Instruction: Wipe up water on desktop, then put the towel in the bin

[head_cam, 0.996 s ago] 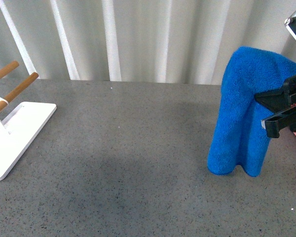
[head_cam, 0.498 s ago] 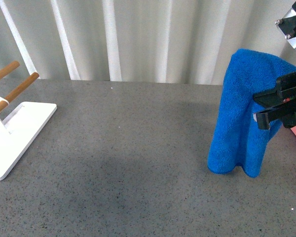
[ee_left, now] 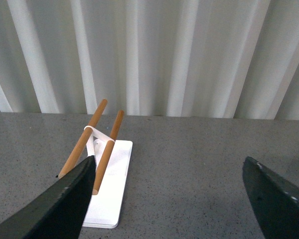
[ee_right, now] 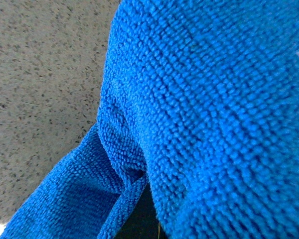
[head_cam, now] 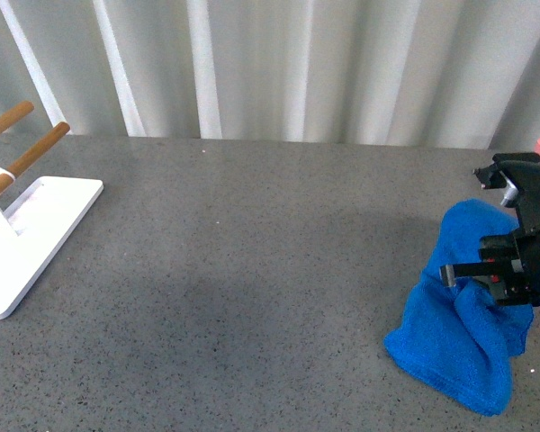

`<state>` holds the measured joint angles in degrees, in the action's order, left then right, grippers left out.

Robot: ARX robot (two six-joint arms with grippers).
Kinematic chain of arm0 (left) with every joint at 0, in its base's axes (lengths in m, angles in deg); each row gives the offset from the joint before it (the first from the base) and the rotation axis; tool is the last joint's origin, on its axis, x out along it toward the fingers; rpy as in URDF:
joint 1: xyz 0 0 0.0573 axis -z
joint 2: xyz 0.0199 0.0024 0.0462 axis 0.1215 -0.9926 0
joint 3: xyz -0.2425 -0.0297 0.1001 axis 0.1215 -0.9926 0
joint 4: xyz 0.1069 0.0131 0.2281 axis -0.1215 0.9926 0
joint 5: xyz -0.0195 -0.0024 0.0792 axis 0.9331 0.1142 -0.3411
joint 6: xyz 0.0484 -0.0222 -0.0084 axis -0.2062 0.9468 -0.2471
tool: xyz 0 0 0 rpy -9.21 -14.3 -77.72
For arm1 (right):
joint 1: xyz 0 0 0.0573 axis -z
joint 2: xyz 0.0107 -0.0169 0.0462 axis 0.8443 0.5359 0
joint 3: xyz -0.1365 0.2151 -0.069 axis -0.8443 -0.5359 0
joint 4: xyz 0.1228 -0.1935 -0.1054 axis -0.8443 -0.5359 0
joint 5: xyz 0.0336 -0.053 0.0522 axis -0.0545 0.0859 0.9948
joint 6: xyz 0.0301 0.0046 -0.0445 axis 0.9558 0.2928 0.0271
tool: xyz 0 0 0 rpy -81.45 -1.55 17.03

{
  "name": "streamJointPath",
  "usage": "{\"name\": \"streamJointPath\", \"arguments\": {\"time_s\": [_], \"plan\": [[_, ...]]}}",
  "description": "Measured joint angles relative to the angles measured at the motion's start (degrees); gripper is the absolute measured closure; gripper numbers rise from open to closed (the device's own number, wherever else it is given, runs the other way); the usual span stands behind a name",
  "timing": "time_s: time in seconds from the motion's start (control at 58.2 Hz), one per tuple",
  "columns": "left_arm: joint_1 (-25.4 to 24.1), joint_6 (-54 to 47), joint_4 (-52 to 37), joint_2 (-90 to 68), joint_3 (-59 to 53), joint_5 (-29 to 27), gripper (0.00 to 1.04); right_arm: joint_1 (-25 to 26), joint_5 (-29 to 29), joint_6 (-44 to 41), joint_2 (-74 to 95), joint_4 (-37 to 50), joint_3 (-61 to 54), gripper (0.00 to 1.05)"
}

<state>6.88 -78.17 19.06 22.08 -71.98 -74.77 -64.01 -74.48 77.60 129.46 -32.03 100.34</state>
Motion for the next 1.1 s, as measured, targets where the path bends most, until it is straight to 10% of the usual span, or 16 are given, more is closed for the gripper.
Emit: {"name": "streamJointPath", "arguments": {"time_s": [0.55, 1.099], "plan": [[0.00, -0.13, 0.00, 0.00, 0.00, 0.02, 0.07, 7.06, 1.68, -2.58, 5.51, 2.99, 1.40, 1.00], [0.00, -0.13, 0.00, 0.02, 0.00, 0.00, 0.07, 5.62, 0.44, -8.63, 24.48, -3.15, 34.91, 1.00]]}}
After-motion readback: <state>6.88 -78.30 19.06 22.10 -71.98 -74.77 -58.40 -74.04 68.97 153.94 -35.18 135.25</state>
